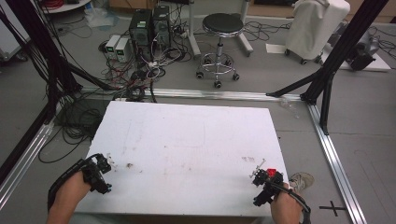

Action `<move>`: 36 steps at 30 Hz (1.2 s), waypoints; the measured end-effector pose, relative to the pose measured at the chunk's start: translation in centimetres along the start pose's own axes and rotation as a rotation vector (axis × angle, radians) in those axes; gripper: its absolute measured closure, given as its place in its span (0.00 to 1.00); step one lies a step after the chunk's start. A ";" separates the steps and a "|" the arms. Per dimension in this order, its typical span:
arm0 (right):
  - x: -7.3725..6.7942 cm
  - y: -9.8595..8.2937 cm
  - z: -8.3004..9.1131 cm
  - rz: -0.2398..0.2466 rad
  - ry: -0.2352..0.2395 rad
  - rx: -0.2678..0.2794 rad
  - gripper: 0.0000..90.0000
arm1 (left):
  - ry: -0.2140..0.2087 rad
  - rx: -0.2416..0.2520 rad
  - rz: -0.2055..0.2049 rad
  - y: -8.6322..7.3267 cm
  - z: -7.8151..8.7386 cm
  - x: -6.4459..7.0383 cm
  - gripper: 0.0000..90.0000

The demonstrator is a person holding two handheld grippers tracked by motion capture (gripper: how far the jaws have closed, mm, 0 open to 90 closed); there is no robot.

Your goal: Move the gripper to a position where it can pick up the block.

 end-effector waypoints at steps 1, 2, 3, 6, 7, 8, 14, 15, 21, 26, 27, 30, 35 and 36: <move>0.0 0.0 0.0 -0.003 0.002 0.000 0.13 | -0.002 0.001 0.002 0.0 0.0 0.0 0.23; 0.0 0.0 0.1 -0.004 0.002 0.003 0.13 | -0.002 0.001 0.005 0.0 0.0 0.1 0.23; 0.1 -0.1 0.1 0.000 0.003 0.001 0.13 | 0.000 0.003 0.001 0.0 0.0 0.1 0.23; 0.0 -0.1 0.2 -0.005 0.004 0.005 0.13 | -0.002 0.004 0.003 0.1 0.1 0.2 0.23; 0.1 -0.2 0.3 -0.003 0.003 0.002 0.13 | -0.002 0.004 0.003 0.1 0.1 0.2 0.23; 0.1 -0.2 0.3 -0.006 0.002 0.003 0.13 | -0.005 0.003 0.001 0.1 0.1 0.2 0.23; 0.2 0.0 0.3 0.000 0.003 0.004 0.13 | 0.001 0.001 -0.002 0.1 0.0 0.1 0.23; 0.2 0.0 0.3 -0.001 0.005 0.007 0.13 | 0.001 0.001 -0.002 0.1 0.0 0.1 0.23; 0.4 0.0 0.4 0.006 0.008 0.013 0.13 | -0.004 0.005 0.004 0.0 0.0 0.1 0.23; 0.8 -0.2 0.6 0.029 -0.002 0.030 0.13 | 0.000 0.002 0.004 0.0 0.0 0.0 0.23; 0.9 -0.2 0.6 0.036 0.000 0.036 0.13 | 0.000 0.002 0.004 0.0 0.0 0.0 0.23; 1.2 -0.5 0.7 0.061 0.008 0.050 0.13 | -0.003 0.006 0.008 0.1 -0.1 0.1 0.23; 1.7 -1.1 0.9 0.115 0.042 0.077 0.13 | 0.002 -0.002 -0.001 0.1 0.0 0.0 0.23; 1.9 -1.3 1.0 0.119 0.051 0.086 0.13 | 0.002 -0.001 -0.001 0.1 0.0 0.0 0.23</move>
Point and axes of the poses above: each handheld gripper's, and its own axes: z roughly backward along the jaws, y roughly out of its top, x roughly to its right, the point moved 2 cm from there along -z, roughly forward along the jaws, and after that the axes turned 11 degrees about -y, right-handed, at the moved point
